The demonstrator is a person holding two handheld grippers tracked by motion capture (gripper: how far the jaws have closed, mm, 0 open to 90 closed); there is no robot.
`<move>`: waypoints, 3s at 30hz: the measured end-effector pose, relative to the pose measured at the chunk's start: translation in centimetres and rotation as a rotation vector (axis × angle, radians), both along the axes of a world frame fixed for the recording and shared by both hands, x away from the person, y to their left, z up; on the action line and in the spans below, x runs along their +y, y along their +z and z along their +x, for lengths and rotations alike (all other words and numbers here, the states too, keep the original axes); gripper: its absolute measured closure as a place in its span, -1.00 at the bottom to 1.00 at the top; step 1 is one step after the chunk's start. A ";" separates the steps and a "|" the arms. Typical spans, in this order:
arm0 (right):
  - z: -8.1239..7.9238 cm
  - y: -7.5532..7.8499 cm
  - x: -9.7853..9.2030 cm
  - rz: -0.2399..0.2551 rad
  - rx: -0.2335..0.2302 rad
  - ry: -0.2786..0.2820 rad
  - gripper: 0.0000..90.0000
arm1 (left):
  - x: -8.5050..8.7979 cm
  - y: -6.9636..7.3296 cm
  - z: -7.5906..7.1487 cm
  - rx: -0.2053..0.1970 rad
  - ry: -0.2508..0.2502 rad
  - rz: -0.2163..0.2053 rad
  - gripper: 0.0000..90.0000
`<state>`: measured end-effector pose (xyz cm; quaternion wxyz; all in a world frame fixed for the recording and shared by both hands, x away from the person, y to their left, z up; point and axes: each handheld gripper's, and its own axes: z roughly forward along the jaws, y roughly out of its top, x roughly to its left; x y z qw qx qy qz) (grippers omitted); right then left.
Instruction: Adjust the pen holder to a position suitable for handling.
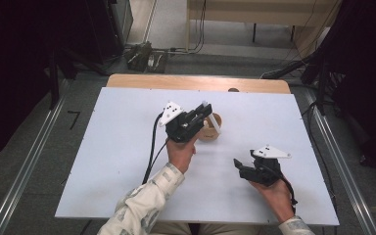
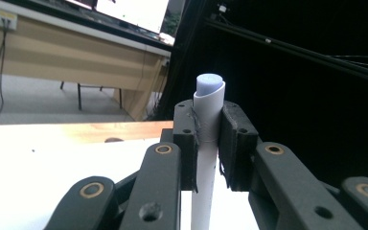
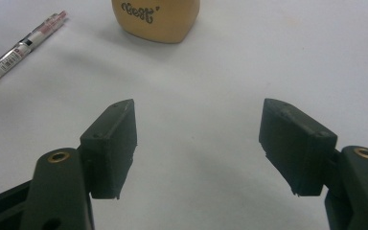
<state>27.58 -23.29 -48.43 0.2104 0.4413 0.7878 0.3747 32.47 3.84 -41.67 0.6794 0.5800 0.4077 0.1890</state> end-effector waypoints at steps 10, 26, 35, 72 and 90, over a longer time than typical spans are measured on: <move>0.0 0.0 0.0 0.002 0.001 0.001 -0.39 | -0.2 -0.2 0.5 -0.073 0.064 0.045 0.77; 0.0 0.0 0.0 0.002 -0.002 0.007 -0.39 | -1.6 -1.9 1.7 -0.079 0.101 0.184 0.75; 0.0 0.1 0.0 0.005 -0.002 0.006 -0.38 | -1.7 -2.2 1.9 -0.055 0.088 0.200 0.61; -0.8 0.3 2.2 0.033 -0.030 0.039 -0.38 | 3.8 -1.3 -3.4 0.055 0.113 0.169 -0.38; -1.6 -0.2 6.5 0.036 -0.025 0.090 -0.39 | 7.4 -3.0 -4.4 0.111 0.206 0.219 -0.52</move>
